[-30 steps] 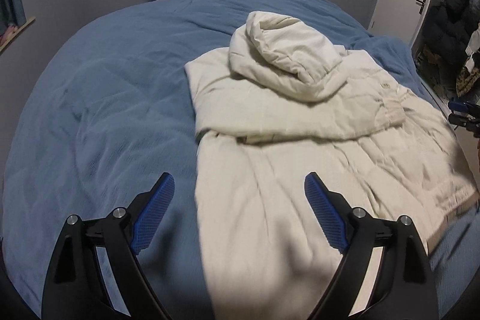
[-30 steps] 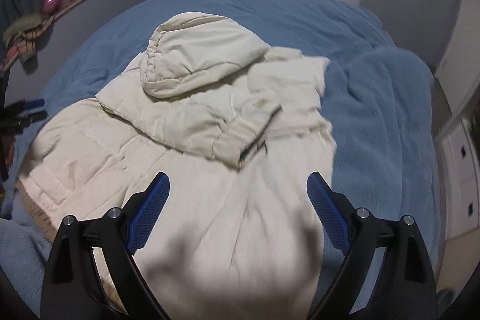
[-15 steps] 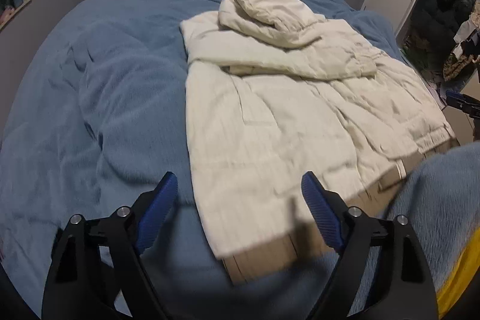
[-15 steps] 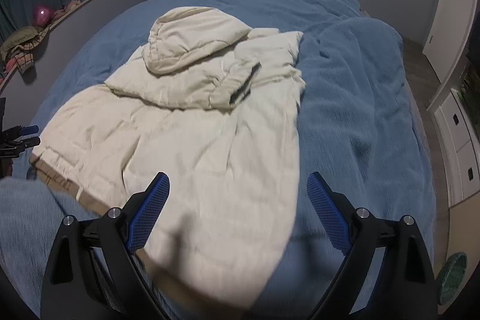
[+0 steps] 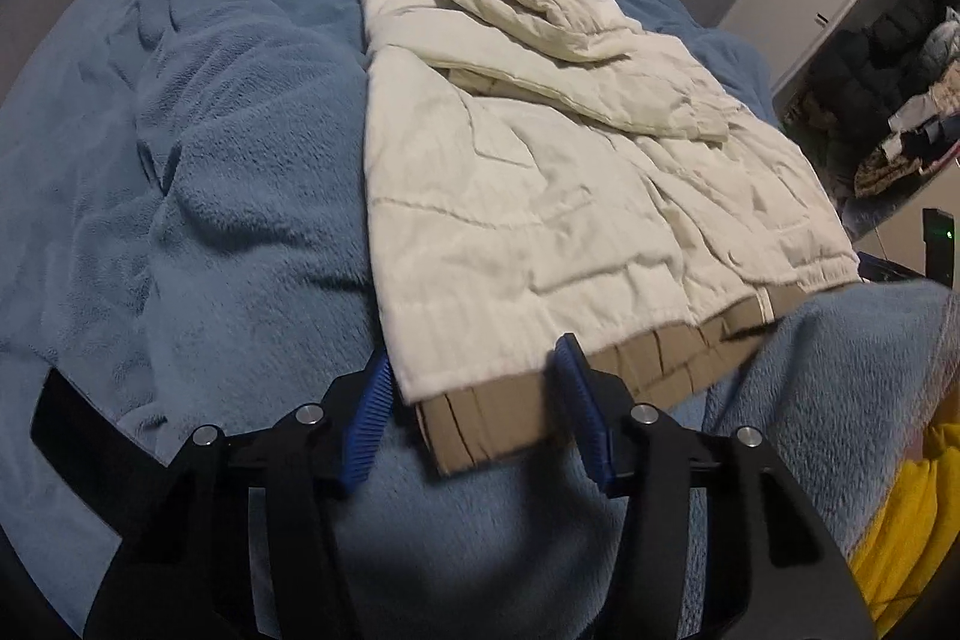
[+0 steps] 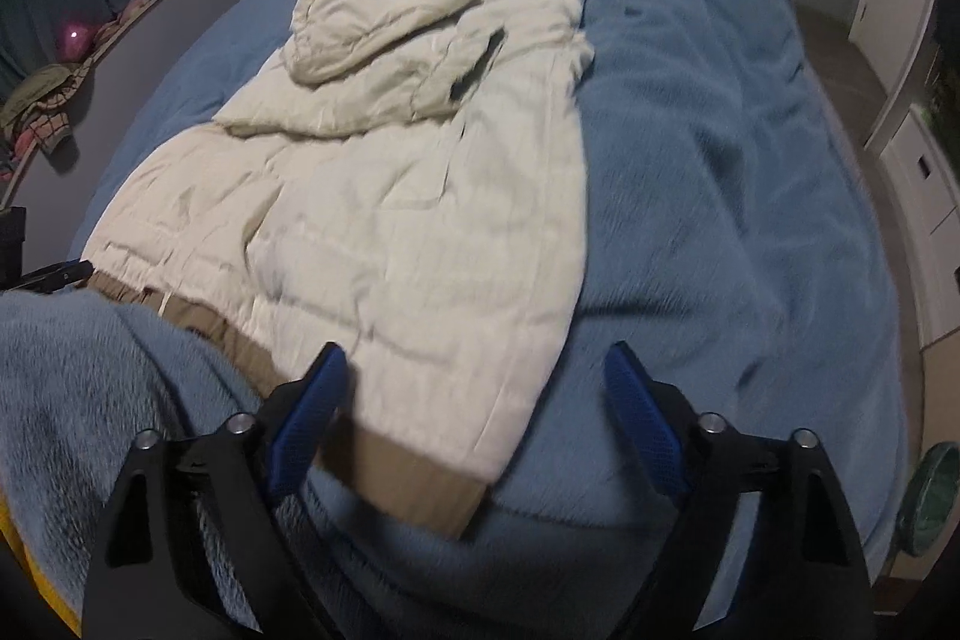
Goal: Fold large clothes
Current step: 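Grasp the brown-lined hem with both tools and lift it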
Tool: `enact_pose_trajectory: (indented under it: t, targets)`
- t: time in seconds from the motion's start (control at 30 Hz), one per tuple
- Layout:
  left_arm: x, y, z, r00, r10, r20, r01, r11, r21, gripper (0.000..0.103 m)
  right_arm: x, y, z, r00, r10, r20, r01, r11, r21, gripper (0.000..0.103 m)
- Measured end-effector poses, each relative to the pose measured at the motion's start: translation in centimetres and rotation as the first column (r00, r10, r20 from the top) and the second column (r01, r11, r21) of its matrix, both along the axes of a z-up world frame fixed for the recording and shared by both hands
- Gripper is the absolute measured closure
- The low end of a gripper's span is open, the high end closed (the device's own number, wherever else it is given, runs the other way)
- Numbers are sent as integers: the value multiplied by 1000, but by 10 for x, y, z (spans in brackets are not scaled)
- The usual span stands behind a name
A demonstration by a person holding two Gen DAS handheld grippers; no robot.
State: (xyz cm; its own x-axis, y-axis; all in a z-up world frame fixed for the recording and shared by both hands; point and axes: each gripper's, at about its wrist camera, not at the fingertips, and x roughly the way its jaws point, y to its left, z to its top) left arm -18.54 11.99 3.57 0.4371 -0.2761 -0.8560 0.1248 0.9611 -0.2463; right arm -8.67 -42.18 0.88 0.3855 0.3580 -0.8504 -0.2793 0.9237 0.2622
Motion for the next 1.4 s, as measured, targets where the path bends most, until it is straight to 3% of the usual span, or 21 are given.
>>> enact_pose_trajectory:
  t: [0.1,0.23,0.4,0.47,0.53,0.7,0.87,1.0,1.27,1.4]
  targets:
    - [-5,-3,-2,1000,-16,-5,16,1000,8,52,-8,1,-1,999,27,-24,-26,999,33,40]
    - [-9,-1,-7,1000,-9,-5,9,1000,-27,52,-14,3,-4,995,82,-51,-81,996,24,40]
    - [-6,-4,-8,1000,-13,12,14,999,-40,53,-4,-1,-15,995,72,-76,-62,991,119,40]
    - [-4,-5,-7,999,-20,30,21,999,-33,60,1,-1,-16,996,60,-73,-48,987,156,43]
    - [-3,-4,-5,999,-21,43,23,998,-54,81,2,-1,-11,998,54,-34,-48,987,151,72]
    - [-5,-5,15,994,-42,106,48,997,-55,90,-3,0,11,997,50,55,-57,989,133,87]
    - [15,-1,44,984,-37,174,57,992,-112,92,9,6,41,990,67,125,-84,988,130,89]
    - [37,-5,70,969,-37,244,60,994,-88,93,31,8,62,986,53,161,-78,985,152,90]
    - [117,11,111,951,59,302,-14,989,-149,94,121,1,91,981,-72,182,21,964,266,90]
    - [163,15,120,944,114,309,-79,989,-123,94,178,1,98,972,-153,179,93,948,303,90]
